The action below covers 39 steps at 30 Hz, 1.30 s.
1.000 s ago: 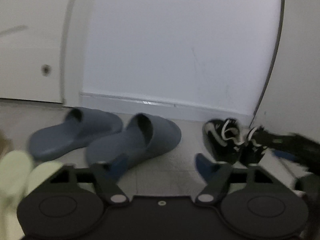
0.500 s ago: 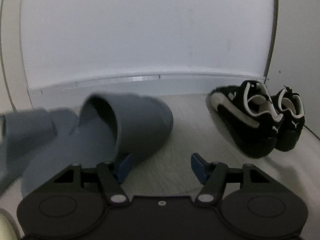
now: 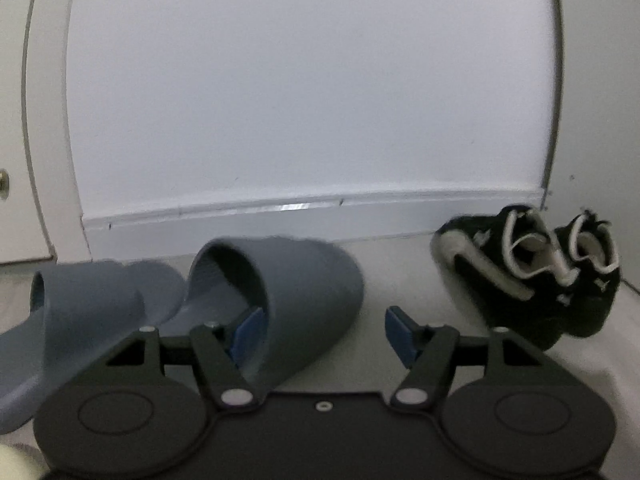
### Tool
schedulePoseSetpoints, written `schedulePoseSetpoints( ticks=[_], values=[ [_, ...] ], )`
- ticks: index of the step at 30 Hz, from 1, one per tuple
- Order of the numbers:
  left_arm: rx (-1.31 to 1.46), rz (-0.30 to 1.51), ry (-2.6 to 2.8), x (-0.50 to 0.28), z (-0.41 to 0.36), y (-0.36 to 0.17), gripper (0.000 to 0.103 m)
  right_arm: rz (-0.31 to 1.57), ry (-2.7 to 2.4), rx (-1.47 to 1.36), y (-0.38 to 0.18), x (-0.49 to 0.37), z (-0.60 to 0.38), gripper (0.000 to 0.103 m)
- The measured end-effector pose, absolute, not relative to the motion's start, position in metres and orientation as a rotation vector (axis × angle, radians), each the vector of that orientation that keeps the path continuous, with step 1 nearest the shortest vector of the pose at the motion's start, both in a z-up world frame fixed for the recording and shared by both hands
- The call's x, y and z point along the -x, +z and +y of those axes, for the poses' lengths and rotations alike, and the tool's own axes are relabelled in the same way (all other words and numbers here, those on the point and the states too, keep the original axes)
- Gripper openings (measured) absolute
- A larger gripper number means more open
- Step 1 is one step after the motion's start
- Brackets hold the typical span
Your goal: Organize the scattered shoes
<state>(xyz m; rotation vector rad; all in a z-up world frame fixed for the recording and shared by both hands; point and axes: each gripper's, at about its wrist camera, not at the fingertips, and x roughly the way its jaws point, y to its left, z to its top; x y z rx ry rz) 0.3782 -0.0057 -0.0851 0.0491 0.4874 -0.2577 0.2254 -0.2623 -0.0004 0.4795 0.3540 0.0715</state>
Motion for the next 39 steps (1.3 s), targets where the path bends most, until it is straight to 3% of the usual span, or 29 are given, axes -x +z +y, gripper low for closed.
schedulePoseSetpoints(
  ticks=[4, 5, 6, 7, 8, 15, 26, 35, 37, 39],
  values=[
    [-0.027, 0.508, -0.251, -0.391, -0.005, -0.094, 0.068, 0.363, 0.075, -0.49, -0.002, -0.226, -0.262, 0.103],
    [-0.023, 0.51, -0.253, -0.393, -0.005, -0.094, 0.063, 0.365, 0.075, -0.487, -0.002, -0.226, -0.262, 0.103],
    [-0.017, 0.51, -0.256, -0.396, -0.005, -0.096, 0.049, 0.366, 0.076, -0.483, -0.002, -0.226, -0.262, 0.103],
    [-0.013, 0.507, -0.254, -0.398, -0.005, -0.096, 0.044, 0.367, 0.076, -0.479, -0.003, -0.226, -0.261, 0.103],
    [-0.013, 0.501, -0.238, -0.399, -0.006, -0.097, 0.029, 0.367, 0.076, -0.477, -0.003, -0.226, -0.261, 0.103],
    [0.149, 0.556, -0.227, -0.383, -0.011, -0.092, 0.015, 0.377, 0.081, -0.469, -0.005, -0.229, -0.256, 0.103],
    [0.368, 0.674, -0.139, -0.278, -0.073, -0.086, 0.011, 0.34, 0.045, -0.473, 0.002, -0.222, -0.262, 0.103],
    [0.466, 0.773, -0.219, -0.211, -0.161, -0.081, 0.012, 0.185, -0.137, -0.427, 0.042, -0.178, -0.32, 0.103],
    [0.431, 0.8, -0.277, -0.206, -0.18, -0.077, 0.022, 0.229, -0.202, -0.41, 0.045, -0.171, -0.337, 0.103],
    [0.379, 0.824, -0.336, -0.205, -0.187, -0.07, 0.049, 0.245, -0.24, -0.425, 0.044, -0.165, -0.35, 0.103]
  ],
)
